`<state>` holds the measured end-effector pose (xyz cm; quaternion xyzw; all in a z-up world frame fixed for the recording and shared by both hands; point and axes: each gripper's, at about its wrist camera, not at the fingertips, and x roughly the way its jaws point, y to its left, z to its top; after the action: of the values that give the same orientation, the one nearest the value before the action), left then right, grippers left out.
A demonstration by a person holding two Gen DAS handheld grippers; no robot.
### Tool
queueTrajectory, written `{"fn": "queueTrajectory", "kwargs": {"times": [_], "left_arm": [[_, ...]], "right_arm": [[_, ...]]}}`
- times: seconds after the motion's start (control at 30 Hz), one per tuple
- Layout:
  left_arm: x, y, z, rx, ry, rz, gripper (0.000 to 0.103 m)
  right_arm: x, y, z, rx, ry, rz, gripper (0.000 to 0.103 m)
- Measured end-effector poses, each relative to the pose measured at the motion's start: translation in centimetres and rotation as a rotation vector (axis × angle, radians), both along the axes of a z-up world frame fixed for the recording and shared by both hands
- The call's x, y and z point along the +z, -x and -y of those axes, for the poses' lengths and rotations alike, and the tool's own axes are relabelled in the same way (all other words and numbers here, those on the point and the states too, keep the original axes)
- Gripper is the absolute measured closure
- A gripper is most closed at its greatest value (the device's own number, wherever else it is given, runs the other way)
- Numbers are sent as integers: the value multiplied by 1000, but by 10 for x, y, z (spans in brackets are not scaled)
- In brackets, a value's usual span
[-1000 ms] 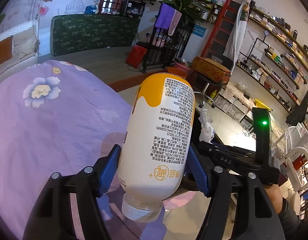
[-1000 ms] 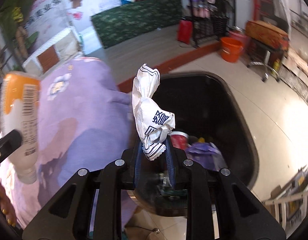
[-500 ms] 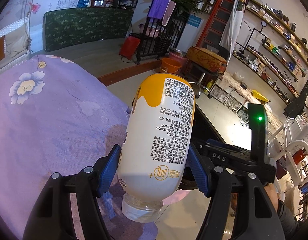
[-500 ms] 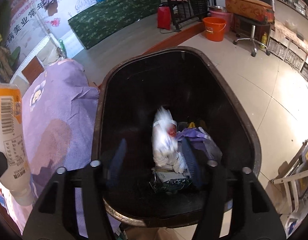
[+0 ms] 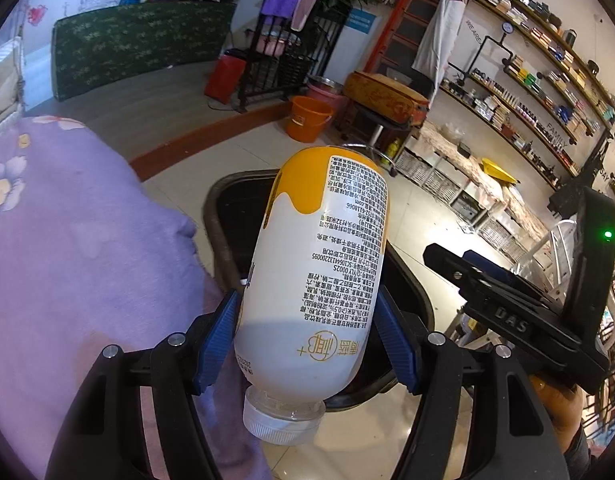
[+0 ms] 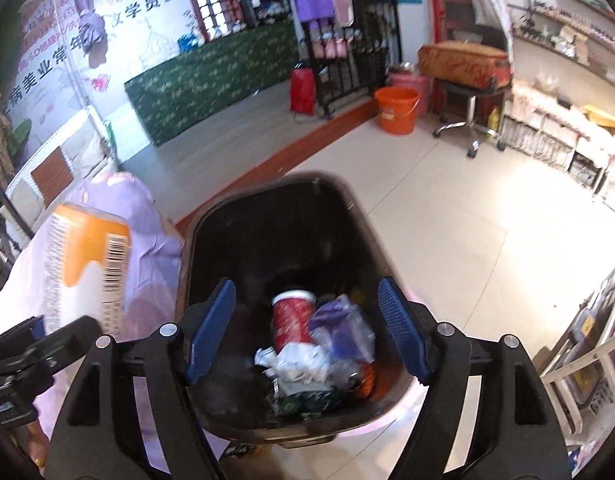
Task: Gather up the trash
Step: 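Open the right tool over the bin while the left tool drops the bottle in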
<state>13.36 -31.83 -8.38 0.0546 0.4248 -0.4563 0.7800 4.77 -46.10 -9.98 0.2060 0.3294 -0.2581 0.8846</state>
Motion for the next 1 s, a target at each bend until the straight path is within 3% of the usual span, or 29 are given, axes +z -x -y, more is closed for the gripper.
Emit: {"fn": "queueTrajectory", "kwargs": {"times": [0.7,0.87,1.0], "left_arm": [[-48,-1,69,-83,-177,-133,37],[-36,0,67,-89,-146,-114,15],[-22,5,62,-89,-116,-53,9]], "right_arm": [[7,40,39,-153,20,23,27],[10,48,44,-175,27,31,27],[13,52,48,-197,34,39,26]]}}
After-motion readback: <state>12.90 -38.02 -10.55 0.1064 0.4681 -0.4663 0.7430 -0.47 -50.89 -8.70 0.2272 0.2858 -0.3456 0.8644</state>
